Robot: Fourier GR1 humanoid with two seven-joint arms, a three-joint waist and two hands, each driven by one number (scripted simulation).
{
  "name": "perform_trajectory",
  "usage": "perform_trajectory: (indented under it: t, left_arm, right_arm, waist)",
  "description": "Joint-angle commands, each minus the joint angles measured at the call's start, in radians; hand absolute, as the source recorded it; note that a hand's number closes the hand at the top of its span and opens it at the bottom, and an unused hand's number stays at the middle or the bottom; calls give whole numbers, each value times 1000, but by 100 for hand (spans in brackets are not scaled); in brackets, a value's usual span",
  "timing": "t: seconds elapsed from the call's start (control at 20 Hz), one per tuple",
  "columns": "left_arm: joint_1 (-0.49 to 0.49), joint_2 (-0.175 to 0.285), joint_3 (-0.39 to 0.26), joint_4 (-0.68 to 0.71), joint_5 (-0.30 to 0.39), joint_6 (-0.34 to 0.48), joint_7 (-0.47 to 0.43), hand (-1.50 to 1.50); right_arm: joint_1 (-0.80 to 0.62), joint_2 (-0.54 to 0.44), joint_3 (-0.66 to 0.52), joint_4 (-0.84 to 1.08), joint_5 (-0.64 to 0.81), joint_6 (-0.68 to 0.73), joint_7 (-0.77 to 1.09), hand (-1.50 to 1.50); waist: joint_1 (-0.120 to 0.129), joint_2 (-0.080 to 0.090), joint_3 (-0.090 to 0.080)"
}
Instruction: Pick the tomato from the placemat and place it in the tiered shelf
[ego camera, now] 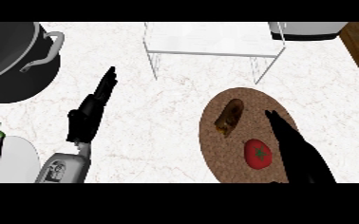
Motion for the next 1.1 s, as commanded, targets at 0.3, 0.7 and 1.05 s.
perform_trajectory:
  t: [0.3,0.7,1.05]
  left_arm:
    - [-19,-42,29,23,-47,-7,2,0]
    - [52,-65,12,-73,-66,-25,25,0]
    - [49,-55,50,-56,-55,-57,19,0]
  right_arm:
    - [-64,96,-70,126,43,51,-53,-150]
    - [-11,105,-110,242,73,0,-218,-150]
    - [13,136,-74,261,106,33,-229,150]
  waist:
    - [0,0,0]
    - [1,0,0]
    - [2,0,0]
